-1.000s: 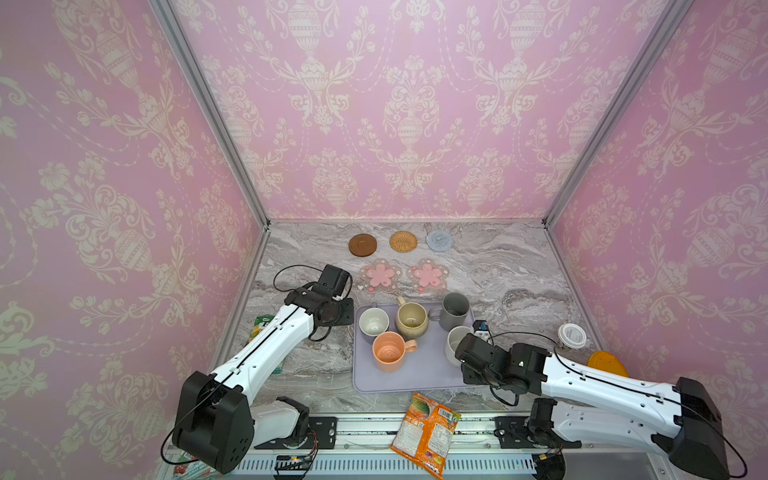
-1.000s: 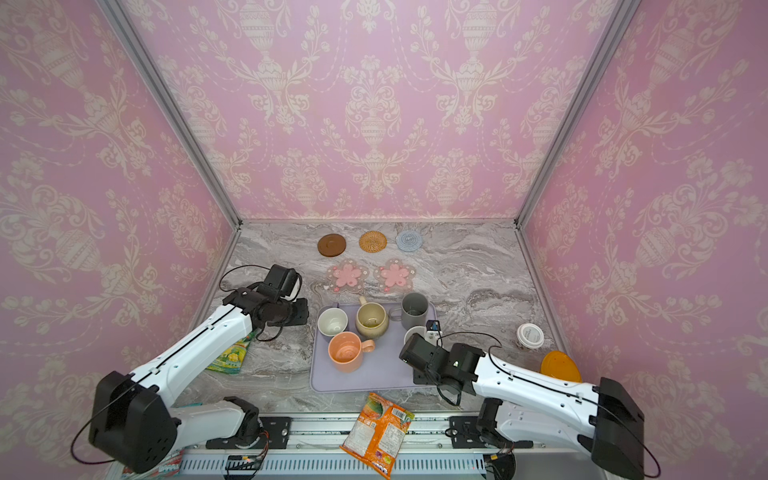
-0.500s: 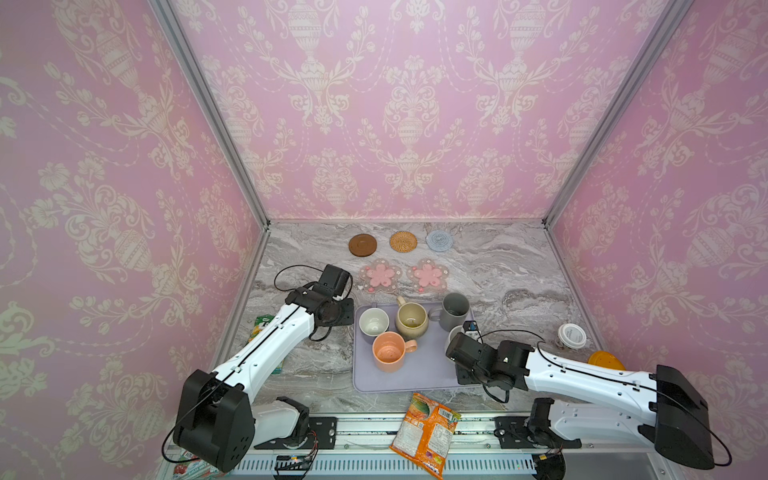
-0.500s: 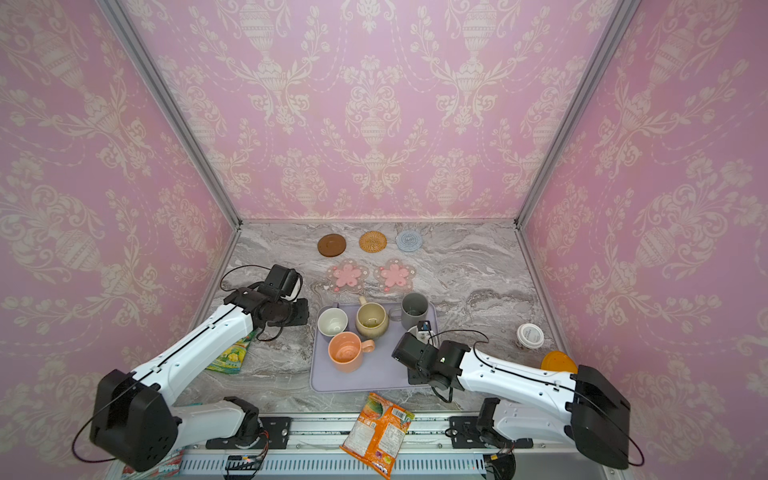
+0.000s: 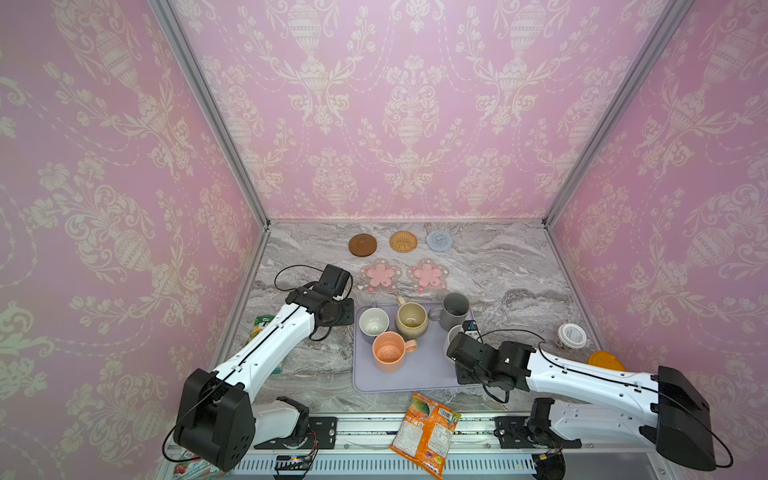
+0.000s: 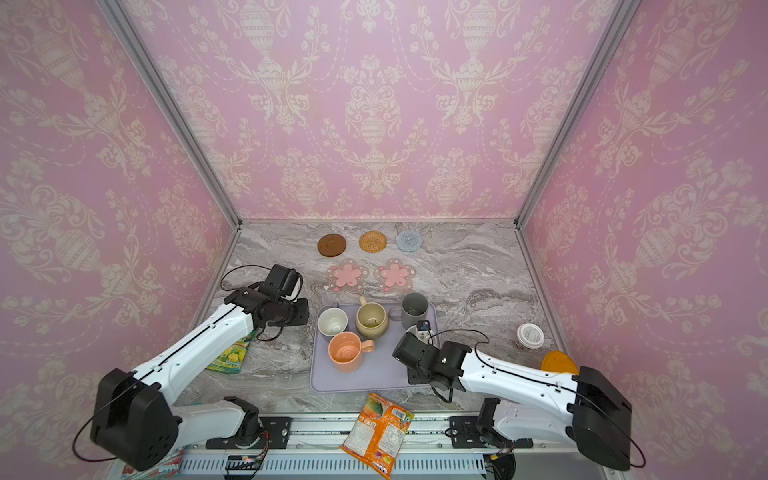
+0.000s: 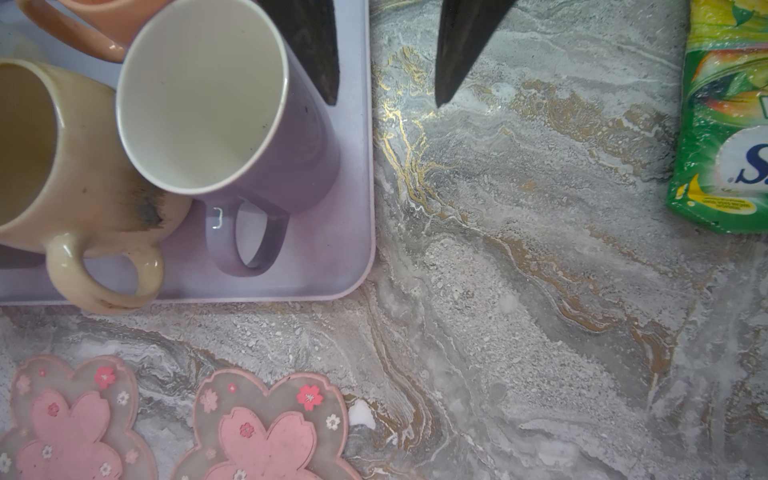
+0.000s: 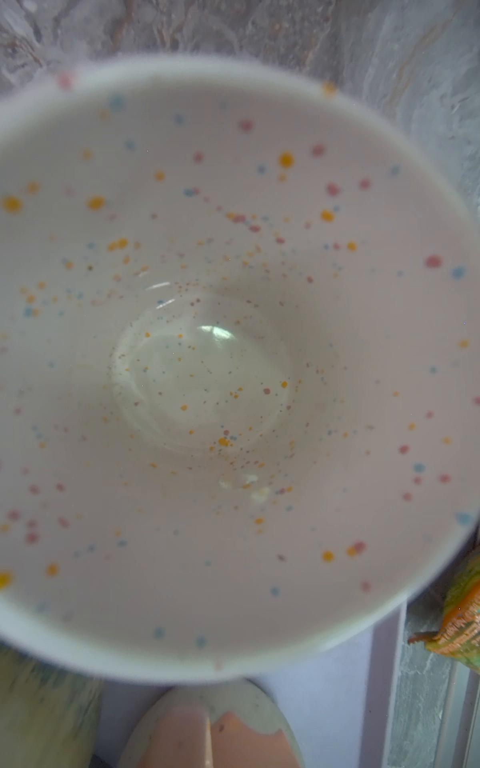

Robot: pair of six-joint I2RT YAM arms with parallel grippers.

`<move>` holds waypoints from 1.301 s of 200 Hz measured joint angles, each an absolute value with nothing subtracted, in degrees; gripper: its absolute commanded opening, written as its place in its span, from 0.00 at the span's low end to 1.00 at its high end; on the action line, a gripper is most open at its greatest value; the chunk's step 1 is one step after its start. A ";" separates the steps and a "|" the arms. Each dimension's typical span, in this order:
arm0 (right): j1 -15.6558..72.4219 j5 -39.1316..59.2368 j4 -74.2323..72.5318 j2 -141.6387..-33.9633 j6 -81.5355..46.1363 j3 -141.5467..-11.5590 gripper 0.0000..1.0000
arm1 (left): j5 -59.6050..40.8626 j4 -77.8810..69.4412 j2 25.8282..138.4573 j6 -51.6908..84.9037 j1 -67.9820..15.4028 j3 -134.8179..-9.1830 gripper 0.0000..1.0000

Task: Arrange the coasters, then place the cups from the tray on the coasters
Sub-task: 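Close the right gripper on the handle and lift the white speckled mug, then carry the mug toward the light blue coaster while the left gripper moves outward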

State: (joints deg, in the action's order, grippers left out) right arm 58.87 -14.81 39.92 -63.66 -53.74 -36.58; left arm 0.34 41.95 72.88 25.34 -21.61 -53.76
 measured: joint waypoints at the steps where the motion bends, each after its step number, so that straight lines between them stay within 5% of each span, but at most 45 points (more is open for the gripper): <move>1: 58.87 -14.81 39.90 -63.59 -53.74 -36.53 0.00 | 0.34 41.95 72.88 25.36 -21.61 -53.76 0.41; 173: 55.81 -18.92 52.77 -52.16 -54.00 -37.08 0.00 | 0.34 43.09 76.73 25.34 -21.61 -60.16 0.41; 260: 39.16 -17.15 53.63 -55.07 -43.83 -43.18 0.00 | 0.45 44.62 84.36 24.25 -21.61 -68.77 0.41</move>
